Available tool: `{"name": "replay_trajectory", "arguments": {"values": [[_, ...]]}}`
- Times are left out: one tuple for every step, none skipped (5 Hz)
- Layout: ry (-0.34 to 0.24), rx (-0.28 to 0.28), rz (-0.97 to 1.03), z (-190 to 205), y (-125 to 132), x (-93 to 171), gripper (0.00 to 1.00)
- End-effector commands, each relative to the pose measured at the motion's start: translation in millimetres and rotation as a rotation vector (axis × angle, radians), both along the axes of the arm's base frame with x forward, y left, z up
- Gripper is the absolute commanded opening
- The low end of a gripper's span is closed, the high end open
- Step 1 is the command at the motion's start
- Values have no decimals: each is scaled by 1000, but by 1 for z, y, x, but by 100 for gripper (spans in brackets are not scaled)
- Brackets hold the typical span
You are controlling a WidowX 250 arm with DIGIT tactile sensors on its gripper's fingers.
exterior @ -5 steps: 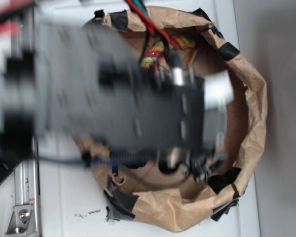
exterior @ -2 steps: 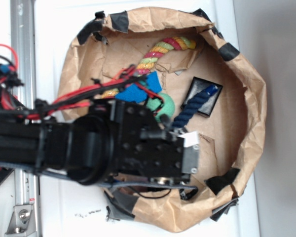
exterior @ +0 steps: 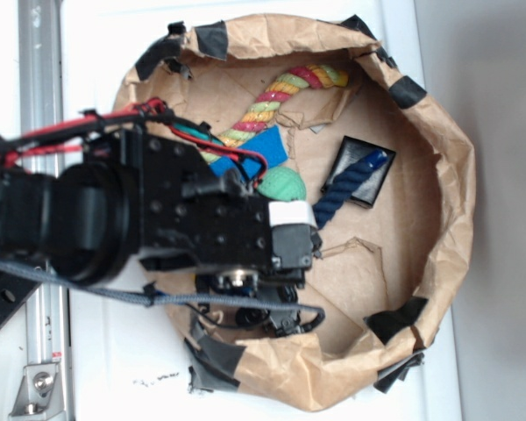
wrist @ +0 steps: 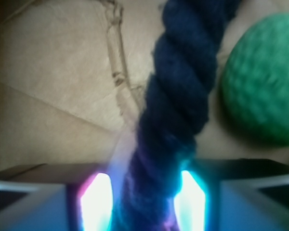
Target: Grab the blue rope.
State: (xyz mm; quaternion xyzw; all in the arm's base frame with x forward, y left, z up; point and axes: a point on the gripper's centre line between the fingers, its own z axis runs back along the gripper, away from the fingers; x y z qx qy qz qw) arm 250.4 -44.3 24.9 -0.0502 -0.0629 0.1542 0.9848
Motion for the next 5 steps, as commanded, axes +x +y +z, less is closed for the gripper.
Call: {"name": "replay_trajectory", "arguments": {"values": [[-87, 55, -47, 27, 36, 39, 0], [-86, 61, -107, 40, 28, 39, 0], [-129, 92, -222, 91, 25, 39, 0], [-100, 76, -316, 140, 32, 25, 0], [-112, 84, -320, 164, 37, 16, 0]]}}
